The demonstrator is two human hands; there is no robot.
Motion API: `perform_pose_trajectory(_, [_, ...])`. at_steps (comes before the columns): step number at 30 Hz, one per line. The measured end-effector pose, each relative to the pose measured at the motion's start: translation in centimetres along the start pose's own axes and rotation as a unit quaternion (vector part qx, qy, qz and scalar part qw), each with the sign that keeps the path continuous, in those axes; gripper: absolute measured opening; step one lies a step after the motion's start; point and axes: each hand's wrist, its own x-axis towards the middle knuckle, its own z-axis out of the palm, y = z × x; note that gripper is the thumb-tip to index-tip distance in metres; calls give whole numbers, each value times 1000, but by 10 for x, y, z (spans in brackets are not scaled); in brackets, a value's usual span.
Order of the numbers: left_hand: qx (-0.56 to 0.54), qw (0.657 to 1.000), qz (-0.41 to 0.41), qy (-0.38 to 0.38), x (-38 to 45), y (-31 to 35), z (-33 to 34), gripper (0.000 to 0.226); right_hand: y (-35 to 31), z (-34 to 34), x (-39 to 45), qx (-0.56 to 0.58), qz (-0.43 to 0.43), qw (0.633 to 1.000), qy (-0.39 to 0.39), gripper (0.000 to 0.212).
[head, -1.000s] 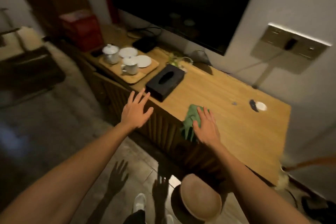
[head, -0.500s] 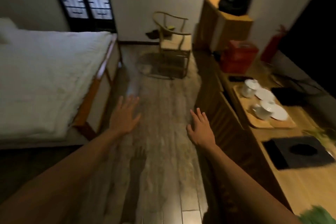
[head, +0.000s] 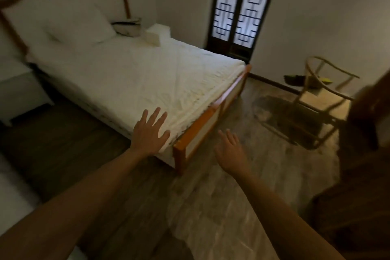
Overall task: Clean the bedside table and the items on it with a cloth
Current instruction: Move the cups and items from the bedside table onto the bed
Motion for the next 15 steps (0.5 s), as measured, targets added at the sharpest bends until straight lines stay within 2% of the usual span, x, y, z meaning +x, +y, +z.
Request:
perform_pose_trajectory(3, [13,999,-49,4,14,-33,-9,71,-29,11,54,-8,-18,1000,-13,63])
perform_pose_trajectory(9, [24,990,-129,43,59,-91,-20,74,-79,35,173,-47,-143,988,-19,65])
perform_pose_trajectory(15, [62,963,-241,99,97,-124,-30,78,-137,51,271,-53,-224,973,-3,69])
